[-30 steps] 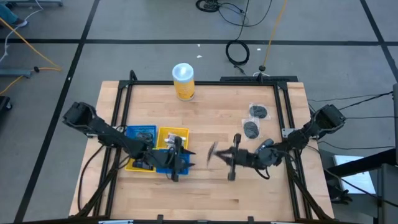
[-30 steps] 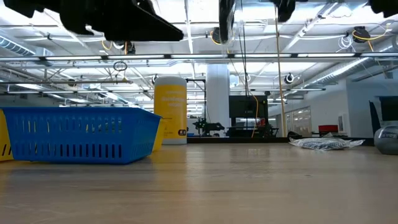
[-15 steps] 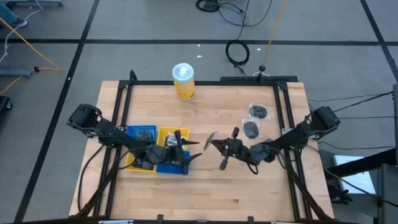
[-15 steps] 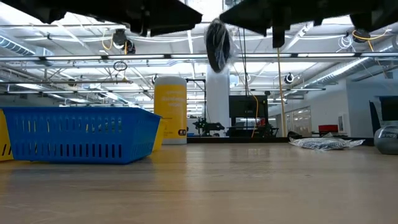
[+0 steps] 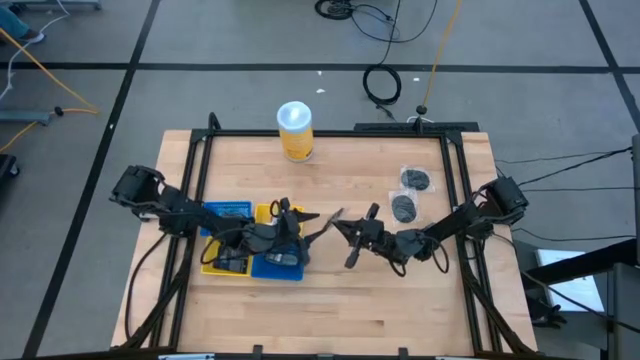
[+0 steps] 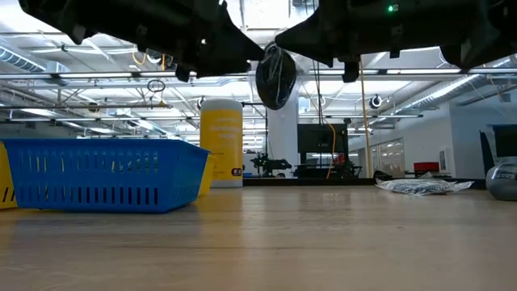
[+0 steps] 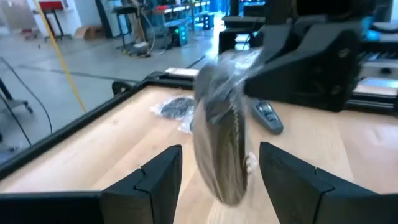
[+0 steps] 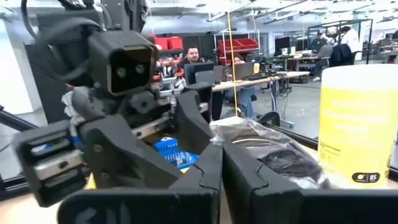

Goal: Pick & Place Travel size toiletries
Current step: Put the black hairbrush into the top blue bin

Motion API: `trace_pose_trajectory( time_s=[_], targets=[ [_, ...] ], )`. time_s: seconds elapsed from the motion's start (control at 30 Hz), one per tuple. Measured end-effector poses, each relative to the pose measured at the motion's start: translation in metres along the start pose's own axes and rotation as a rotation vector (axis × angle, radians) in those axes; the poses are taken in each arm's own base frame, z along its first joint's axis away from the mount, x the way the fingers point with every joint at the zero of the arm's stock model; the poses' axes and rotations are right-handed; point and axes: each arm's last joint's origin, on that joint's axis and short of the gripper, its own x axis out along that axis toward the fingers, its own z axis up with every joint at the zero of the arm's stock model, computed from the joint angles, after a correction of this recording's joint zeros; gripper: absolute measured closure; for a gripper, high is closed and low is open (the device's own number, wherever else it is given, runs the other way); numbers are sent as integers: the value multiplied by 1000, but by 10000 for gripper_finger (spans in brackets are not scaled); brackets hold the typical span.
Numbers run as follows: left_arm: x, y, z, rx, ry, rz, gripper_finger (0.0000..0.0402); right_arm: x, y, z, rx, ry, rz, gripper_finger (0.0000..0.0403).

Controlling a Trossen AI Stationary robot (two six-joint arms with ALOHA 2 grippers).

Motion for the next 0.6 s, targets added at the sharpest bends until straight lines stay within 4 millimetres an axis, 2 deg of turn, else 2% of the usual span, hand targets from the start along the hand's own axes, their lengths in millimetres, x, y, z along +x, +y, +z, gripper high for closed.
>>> trace_pose_trajectory(
  time_s=[0.37,0.6],
  targets=[
    [5,5,0,-97,11,-48,190,4,3,5,18,-19,22,403],
    [11,2,-9,-114,-1,-39,190,8,8,5,8,-2,74,403]
  ],
)
